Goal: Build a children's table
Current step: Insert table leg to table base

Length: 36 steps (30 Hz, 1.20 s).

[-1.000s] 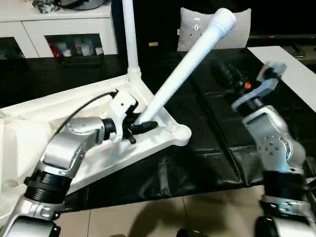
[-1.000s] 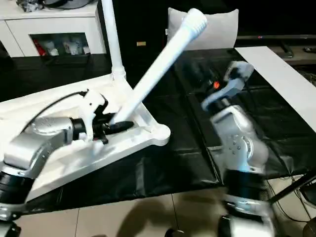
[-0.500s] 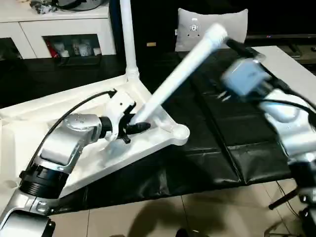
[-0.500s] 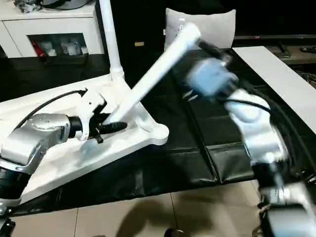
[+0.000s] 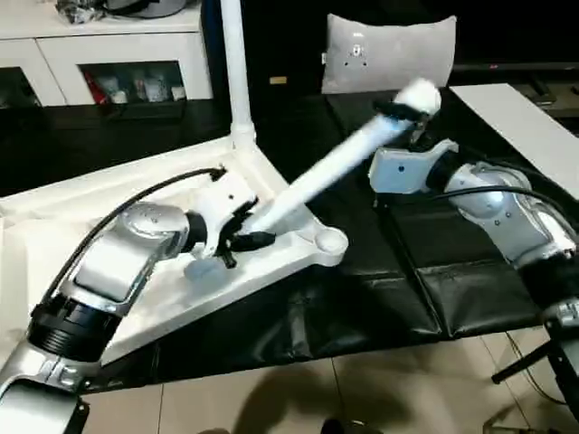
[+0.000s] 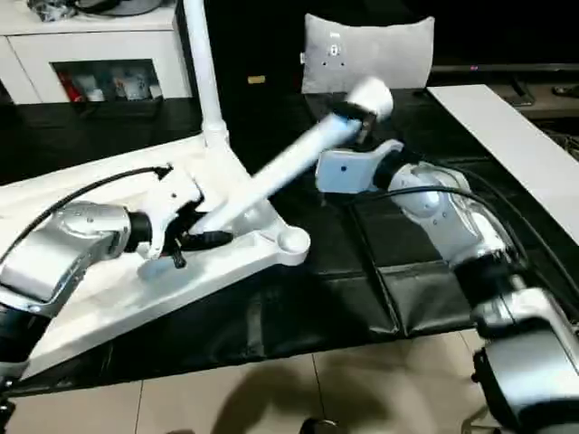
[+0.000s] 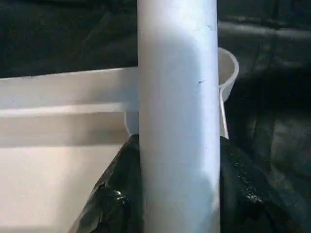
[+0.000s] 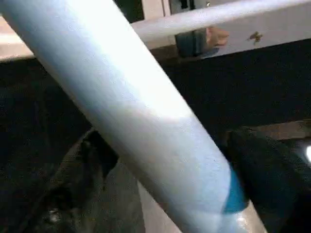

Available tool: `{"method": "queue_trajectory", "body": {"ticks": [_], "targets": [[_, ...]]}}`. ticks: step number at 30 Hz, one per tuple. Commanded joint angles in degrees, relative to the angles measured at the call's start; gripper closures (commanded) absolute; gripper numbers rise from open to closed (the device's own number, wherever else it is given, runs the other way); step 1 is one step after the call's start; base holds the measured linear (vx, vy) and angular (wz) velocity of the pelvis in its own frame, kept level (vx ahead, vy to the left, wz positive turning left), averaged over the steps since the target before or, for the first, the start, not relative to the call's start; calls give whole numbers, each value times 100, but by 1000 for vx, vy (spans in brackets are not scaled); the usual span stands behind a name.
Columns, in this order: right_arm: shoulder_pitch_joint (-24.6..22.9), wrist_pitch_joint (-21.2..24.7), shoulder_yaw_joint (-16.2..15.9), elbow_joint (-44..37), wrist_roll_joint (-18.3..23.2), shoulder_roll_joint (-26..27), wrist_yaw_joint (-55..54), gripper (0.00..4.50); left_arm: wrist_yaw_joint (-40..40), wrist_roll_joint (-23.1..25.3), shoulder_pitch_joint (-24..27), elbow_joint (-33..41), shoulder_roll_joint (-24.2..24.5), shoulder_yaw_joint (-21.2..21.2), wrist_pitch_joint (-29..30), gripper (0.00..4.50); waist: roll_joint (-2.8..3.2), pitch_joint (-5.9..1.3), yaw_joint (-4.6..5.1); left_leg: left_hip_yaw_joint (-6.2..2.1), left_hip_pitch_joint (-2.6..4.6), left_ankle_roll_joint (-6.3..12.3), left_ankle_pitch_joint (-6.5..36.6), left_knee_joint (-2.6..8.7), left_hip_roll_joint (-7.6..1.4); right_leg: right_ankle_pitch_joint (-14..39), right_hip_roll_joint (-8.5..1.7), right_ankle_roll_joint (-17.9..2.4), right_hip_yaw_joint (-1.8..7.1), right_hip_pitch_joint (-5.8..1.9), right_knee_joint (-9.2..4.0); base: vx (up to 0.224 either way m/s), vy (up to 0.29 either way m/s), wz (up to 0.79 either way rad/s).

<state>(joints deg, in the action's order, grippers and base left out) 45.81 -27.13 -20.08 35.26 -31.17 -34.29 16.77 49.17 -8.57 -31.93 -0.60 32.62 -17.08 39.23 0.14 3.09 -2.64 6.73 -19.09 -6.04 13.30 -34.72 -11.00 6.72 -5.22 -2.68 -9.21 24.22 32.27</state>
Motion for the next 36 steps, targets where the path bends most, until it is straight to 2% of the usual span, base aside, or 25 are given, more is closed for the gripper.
{"method": "queue_trajectory", "body": {"ticks": [1, 3, 5, 7, 15, 18, 21, 24, 32, 36], "targets": [[115, 9, -77, 173, -90, -9, -10, 72, 106, 60, -107, 258, 96, -58, -196, 298, -64, -424, 4, 141, -166, 517, 403, 319, -43, 2298, -253, -449, 285, -501, -271, 0, 0, 0], [183, -54, -108, 385, -139, 20, -19, 82, 160, 103, -116, 296, 164, -109, -245, 298, -66, -420, 36, 144, -166, 503, 473, 318, -46, 2344, -254, -450, 285, -495, -276, 0, 0, 0], [188, -92, -116, 439, -124, 34, 24, 116, 152, 114, -127, 298, 169, -101, -263, 298, -49, -419, 56, 141, -165, 488, 524, 313, -49, 2365, -258, -477, 283, -491, -274, 0, 0, 0], [204, -143, -147, 536, -140, 48, 26, 127, 130, 171, -156, 282, 177, -91, -304, 298, -65, -416, 73, 143, -173, 484, 549, 306, -43, 2378, -251, -468, 284, -493, -273, 0, 0, 0], [150, -201, -162, 652, -116, 102, 60, 168, -33, 307, -251, 138, 173, 50, -481, 298, -82, -403, 85, 144, -188, 428, 768, 258, -6, 2877, -235, -118, 243, -454, -329, 0, 0, 0], [119, -216, -155, 694, -104, 121, 101, 175, -31, 325, -252, 116, 183, 92, -545, 298, -85, -412, 94, 135, -205, 429, 783, 246, -10, 2864, -230, -94, 234, -446, -324, 0, 0, 0], [79, -227, -126, 706, -92, 142, 131, 181, 12, 341, -231, 101, 201, 135, -683, 298, -75, -423, 92, 130, -230, 469, 692, 237, -21, 2672, -231, -182, 249, -434, -294, 0, 0, 0], [63, -223, -125, 719, -81, 146, 153, 183, 71, 358, -202, 121, 219, 155, -800, 298, -78, -416, 84, 133, -223, 479, 694, 238, -35, 2633, -243, -276, 261, -427, -278, 0, 0, 0], [-9, -160, -90, 817, -35, 189, 216, 189, 110, 375, -160, 86, 255, 288, -1244, 298, -79, -424, 70, 132, -237, 491, 570, 238, -40, 2479, -249, -360, 281, -439, -248, 0, 0, 0], [-40, -131, -74, 862, -7, 214, 259, 190, 217, 178, -153, 77, 234, 453, -1248, 298, -76, -423, 70, 133, -233, 493, 562, 242, -47, 2448, -257, -414, 288, -442, -243, 0, 0, 0]]}}
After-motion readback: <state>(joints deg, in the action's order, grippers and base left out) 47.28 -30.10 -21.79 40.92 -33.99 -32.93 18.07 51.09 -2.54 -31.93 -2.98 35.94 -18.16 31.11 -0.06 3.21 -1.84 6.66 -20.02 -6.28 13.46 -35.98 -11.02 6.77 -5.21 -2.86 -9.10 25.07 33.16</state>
